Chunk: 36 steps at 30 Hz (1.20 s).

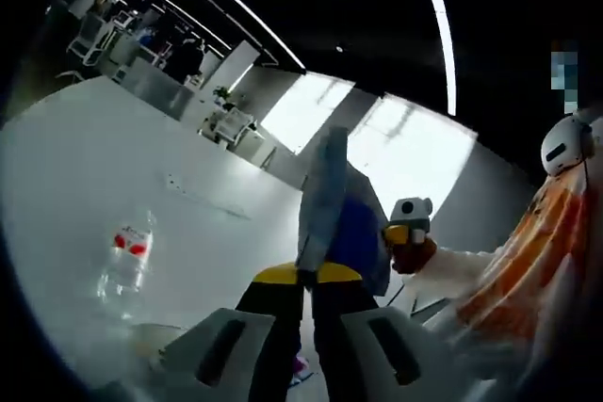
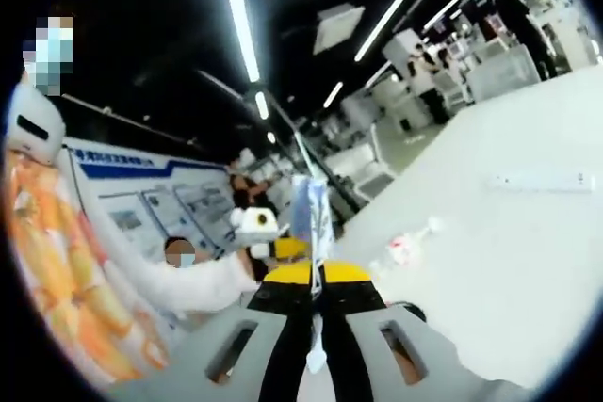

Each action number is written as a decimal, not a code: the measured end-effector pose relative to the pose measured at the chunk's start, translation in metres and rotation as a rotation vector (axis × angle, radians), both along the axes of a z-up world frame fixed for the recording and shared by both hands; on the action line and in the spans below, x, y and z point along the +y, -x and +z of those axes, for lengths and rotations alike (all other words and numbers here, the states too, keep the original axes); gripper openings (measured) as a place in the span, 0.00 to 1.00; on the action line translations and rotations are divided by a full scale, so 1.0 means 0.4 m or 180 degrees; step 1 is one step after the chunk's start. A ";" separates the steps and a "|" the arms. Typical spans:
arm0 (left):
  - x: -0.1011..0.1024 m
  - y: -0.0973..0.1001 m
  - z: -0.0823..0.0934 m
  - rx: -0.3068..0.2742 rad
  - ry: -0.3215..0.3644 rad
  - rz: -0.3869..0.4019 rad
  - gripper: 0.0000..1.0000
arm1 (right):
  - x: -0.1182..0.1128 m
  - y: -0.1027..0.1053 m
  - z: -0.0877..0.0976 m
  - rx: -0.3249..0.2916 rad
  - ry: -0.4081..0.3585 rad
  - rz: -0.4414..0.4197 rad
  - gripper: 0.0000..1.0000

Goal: Arrange the tabletop items into an orderly group along one side of the table until the central work area is clear of visible clutter.

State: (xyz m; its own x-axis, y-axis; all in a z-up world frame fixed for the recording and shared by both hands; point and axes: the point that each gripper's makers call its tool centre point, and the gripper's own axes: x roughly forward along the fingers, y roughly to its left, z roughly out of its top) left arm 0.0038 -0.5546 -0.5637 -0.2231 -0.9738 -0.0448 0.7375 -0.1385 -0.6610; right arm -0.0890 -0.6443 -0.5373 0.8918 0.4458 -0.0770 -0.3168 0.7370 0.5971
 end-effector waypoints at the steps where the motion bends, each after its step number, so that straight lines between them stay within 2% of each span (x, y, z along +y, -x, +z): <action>1: -0.002 0.006 -0.001 0.0031 0.0000 0.0012 0.00 | -0.006 0.004 -0.003 0.0020 -0.0011 -0.0027 0.00; 5: -0.018 0.035 -0.014 0.0151 -0.0018 0.0086 0.00 | -0.046 0.024 -0.021 0.0112 -0.0068 -0.0242 0.00; 7: -0.032 0.048 -0.024 0.0105 -0.0038 0.0166 0.00 | -0.057 0.038 -0.029 0.0149 -0.0106 -0.0282 0.00; 9: -0.046 0.060 -0.032 0.0174 -0.0026 0.0210 0.00 | -0.080 0.047 -0.038 0.0182 -0.0072 -0.0422 0.00; 13: -0.065 0.074 -0.019 0.0400 0.0108 0.0274 0.00 | -0.122 0.062 -0.032 0.0121 -0.0130 -0.0658 0.00; 16: -0.078 0.083 -0.011 0.0380 0.0148 0.0307 0.00 | -0.154 0.068 -0.026 0.0095 -0.0230 -0.0838 0.01; 17: -0.086 0.086 -0.011 0.0219 0.0162 0.0344 0.00 | -0.158 0.069 -0.026 0.0102 -0.0251 -0.0861 0.01; 20: -0.097 0.095 -0.001 0.0319 0.0222 0.0412 0.00 | -0.178 0.068 -0.021 0.0050 -0.0171 -0.1001 0.02; 25: -0.110 0.111 0.015 0.0423 0.0316 0.0440 0.00 | -0.213 0.075 -0.002 -0.0076 -0.0236 -0.1204 0.05; 28: -0.119 0.117 0.026 0.0469 0.0390 0.0469 0.00 | -0.239 0.080 0.000 -0.0105 -0.0248 -0.1356 0.14; 32: -0.132 0.126 0.062 0.0617 0.0597 0.0474 0.00 | -0.261 0.096 -0.013 -0.0132 -0.0329 -0.1519 0.39; 33: -0.134 0.126 0.070 0.0669 0.0637 0.0487 0.00 | -0.270 0.105 -0.023 -0.0123 -0.0413 -0.1630 0.44; 35: -0.142 0.129 0.091 0.0813 0.0741 0.0466 0.00 | -0.264 0.121 -0.043 -0.0089 -0.0556 -0.1688 0.51; 36: -0.148 0.128 0.096 0.0811 0.0760 0.0476 0.00 | -0.259 0.133 -0.069 0.0000 -0.0729 -0.1735 0.52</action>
